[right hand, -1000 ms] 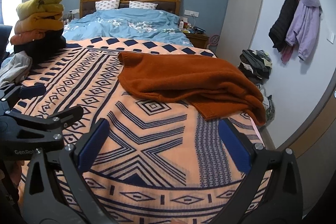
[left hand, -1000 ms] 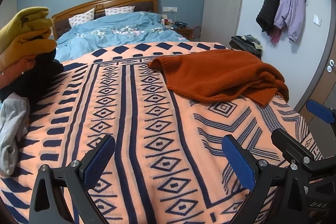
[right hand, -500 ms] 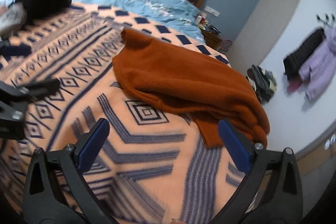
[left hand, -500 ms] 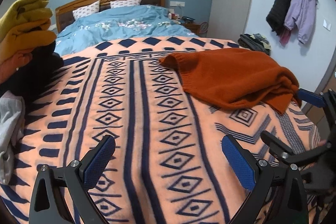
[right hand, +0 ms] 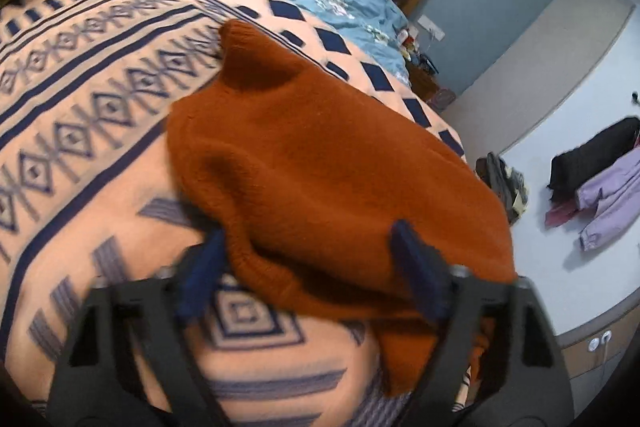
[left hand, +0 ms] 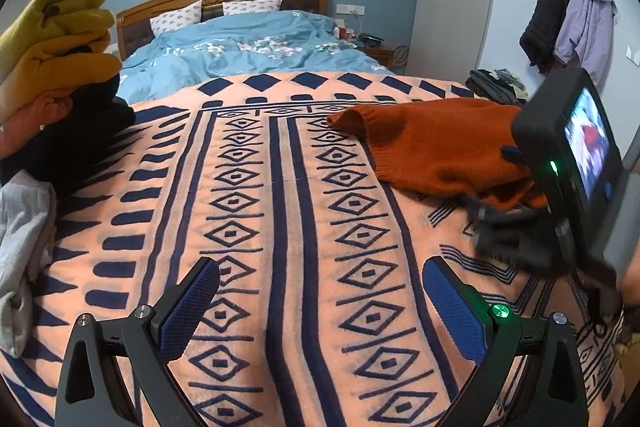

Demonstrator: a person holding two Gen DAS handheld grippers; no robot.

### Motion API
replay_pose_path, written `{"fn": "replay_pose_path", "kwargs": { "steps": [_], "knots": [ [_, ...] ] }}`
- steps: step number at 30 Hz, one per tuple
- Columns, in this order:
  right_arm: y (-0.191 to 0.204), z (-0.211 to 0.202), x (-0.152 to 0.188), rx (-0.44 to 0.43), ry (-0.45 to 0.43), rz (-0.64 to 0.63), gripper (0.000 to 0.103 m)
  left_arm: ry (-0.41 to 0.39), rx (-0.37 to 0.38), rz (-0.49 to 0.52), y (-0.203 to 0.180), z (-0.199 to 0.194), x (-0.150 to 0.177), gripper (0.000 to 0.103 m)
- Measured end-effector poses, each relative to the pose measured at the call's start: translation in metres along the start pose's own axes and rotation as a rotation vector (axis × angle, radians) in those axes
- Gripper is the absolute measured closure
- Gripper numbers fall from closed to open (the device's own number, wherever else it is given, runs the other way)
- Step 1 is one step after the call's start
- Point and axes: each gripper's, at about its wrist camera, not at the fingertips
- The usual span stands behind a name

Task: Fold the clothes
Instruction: 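Grasp the sweater edge with the right gripper while the left gripper approaches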

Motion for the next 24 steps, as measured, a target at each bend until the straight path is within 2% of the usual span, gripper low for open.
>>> {"fn": "replay_pose_path", "kwargs": {
  "steps": [2,5,7,8,9,10,12,13,14,18,21,23,24],
  "knots": [
    [-0.011,0.009,-0.003,-0.029,0.028,0.035,0.062,0.002,-0.005,0.008,0.0,0.002,-0.001,0.0],
    [-0.028,0.003,-0.003,-0.042,-0.01,0.121,0.063,-0.003,-0.005,0.013,0.002,0.003,-0.001,0.0],
    [-0.029,0.001,-0.006,-0.056,-0.037,0.123,0.059,-0.01,-0.004,0.008,0.004,0.005,-0.003,0.0],
    [-0.025,0.002,-0.008,-0.046,-0.05,0.096,0.051,-0.012,-0.002,0.008,0.005,0.005,-0.004,0.0],
    [-0.018,0.003,-0.009,-0.019,-0.063,0.057,0.043,-0.013,-0.002,0.008,0.006,0.006,-0.004,0.0],
    [-0.009,0.007,-0.012,0.018,-0.061,0.007,0.041,-0.016,-0.006,0.011,0.006,0.007,-0.005,0.0],
    [0.004,0.017,-0.014,0.021,-0.043,-0.055,0.04,-0.011,-0.004,0.012,0.006,0.008,-0.005,0.0],
    [0.006,0.018,-0.016,0.038,-0.074,-0.056,0.039,-0.006,0.001,0.009,0.007,0.009,-0.005,0.0],
    [0.005,0.023,-0.02,0.036,-0.065,-0.054,0.038,-0.003,0.003,0.001,0.009,0.01,-0.003,0.0],
    [-0.008,0.033,-0.028,-0.047,-0.018,-0.007,0.038,0.001,0.001,-0.008,0.013,0.014,-0.002,0.0],
    [-0.016,0.038,-0.031,-0.09,0.029,0.028,0.032,0.006,-0.001,-0.009,0.013,0.018,-0.003,0.0],
    [-0.02,0.041,-0.033,-0.111,0.058,0.054,0.032,0.014,0.0,-0.008,0.013,0.021,-0.002,0.0],
    [-0.019,0.04,-0.032,-0.106,0.044,0.056,0.038,0.016,0.001,-0.007,0.013,0.022,-0.002,0.0]
  ]
}}
Point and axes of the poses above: each gripper's, at about its wrist camera, not at the fingertips, and z roughly the way its jaws point, y to its left, x to its underside, and after that the axes turned 7 degrees about x, right-handed
